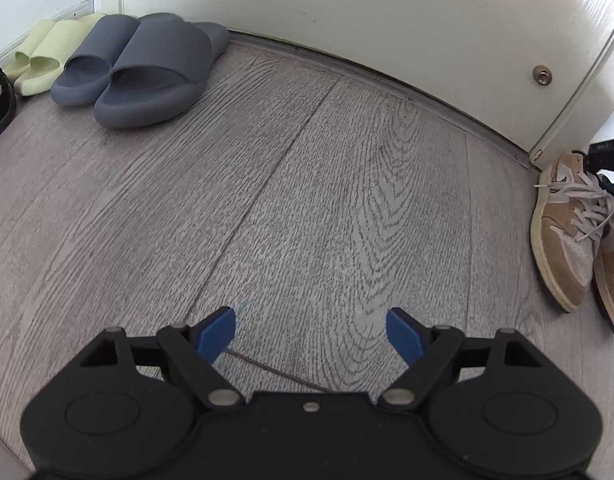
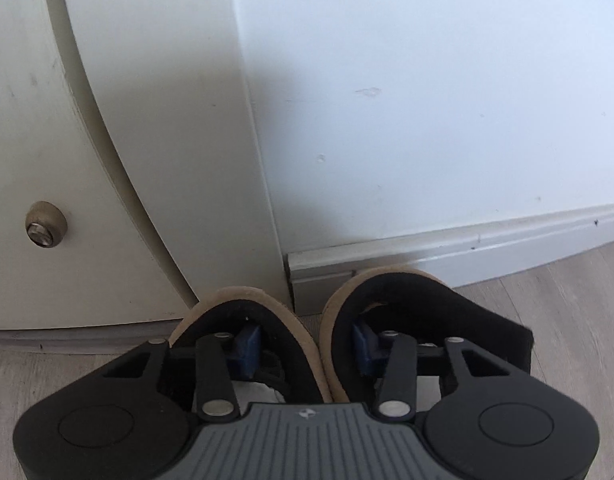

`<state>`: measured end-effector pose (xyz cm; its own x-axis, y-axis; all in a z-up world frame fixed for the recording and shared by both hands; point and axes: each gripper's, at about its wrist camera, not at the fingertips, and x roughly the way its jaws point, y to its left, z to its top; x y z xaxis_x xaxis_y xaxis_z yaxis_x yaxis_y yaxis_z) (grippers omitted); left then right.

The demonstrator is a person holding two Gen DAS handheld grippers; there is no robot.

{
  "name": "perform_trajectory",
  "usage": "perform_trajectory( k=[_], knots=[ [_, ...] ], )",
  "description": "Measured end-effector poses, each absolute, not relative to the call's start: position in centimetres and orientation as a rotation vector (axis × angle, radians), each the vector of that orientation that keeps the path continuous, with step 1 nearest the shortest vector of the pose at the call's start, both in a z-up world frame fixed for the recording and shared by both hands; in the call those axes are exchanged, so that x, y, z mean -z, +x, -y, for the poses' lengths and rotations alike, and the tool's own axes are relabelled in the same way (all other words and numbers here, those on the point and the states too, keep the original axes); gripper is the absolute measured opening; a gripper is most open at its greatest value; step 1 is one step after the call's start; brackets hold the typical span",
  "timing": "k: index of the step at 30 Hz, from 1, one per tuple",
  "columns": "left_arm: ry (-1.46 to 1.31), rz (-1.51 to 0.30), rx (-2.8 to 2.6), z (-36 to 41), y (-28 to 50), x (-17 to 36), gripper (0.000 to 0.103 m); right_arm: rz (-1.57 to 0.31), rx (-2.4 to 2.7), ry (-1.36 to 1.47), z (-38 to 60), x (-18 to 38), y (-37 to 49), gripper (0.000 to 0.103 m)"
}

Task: Organize scattered shoes
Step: 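Carry the tan Nike sneakers with the right tool toward the black Pumas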

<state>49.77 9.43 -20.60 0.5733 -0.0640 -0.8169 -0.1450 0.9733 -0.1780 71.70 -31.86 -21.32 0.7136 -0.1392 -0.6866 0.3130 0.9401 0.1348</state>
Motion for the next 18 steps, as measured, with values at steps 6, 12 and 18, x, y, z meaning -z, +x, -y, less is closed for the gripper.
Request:
perform_trajectory(
  k=[6,12,18],
  knots=[
    [-0.231,-0.925,-0.056,-9.7,49.1,19.2,0.083,-0.489,0.252,0.266,31.6,20.4,63.3,0.04],
    [-0.224,-0.871,-0.034,-9.5,47.7,17.2,0.083,-0.294,0.331,0.3,29.5,17.2,53.6,0.04],
    [-0.232,-0.794,-0.028,-9.3,45.6,14.0,0.083,-0.152,0.269,0.196,26.7,14.6,45.5,0.044]
  ],
)
